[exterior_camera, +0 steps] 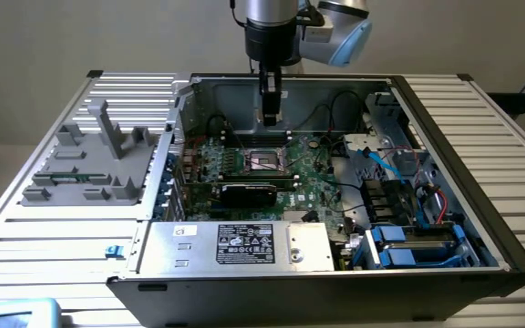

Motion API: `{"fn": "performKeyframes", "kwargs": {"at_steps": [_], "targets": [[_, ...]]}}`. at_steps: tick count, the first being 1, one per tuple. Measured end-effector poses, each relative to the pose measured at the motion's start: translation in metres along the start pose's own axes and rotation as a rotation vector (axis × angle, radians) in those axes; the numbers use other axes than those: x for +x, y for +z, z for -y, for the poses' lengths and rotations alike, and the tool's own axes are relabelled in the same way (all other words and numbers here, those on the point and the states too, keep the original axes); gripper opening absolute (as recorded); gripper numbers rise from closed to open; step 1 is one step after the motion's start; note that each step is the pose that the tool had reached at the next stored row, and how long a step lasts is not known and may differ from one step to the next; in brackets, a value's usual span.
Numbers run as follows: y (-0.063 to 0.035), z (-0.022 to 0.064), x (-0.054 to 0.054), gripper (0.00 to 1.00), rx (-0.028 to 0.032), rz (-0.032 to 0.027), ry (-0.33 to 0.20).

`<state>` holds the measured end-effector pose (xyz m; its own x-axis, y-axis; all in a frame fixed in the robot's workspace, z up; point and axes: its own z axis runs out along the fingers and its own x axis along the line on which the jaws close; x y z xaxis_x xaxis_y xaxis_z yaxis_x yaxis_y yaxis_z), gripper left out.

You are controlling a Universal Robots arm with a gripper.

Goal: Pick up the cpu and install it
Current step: 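Place the cpu into insertion slot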

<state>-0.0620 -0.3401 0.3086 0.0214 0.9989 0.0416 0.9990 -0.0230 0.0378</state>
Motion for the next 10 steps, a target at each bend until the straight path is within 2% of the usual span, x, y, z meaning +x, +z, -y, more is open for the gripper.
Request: {"fn": "performKeyframes", "kwargs": {"at_steps": [4,10], "targets": [[0.0072,0.0001,-0.007,0.55,-0.0003,-0.0037,0.003],[0.0177,0.0005,-0.012,0.55,-0.0004,-0.0040,0.011]]}}
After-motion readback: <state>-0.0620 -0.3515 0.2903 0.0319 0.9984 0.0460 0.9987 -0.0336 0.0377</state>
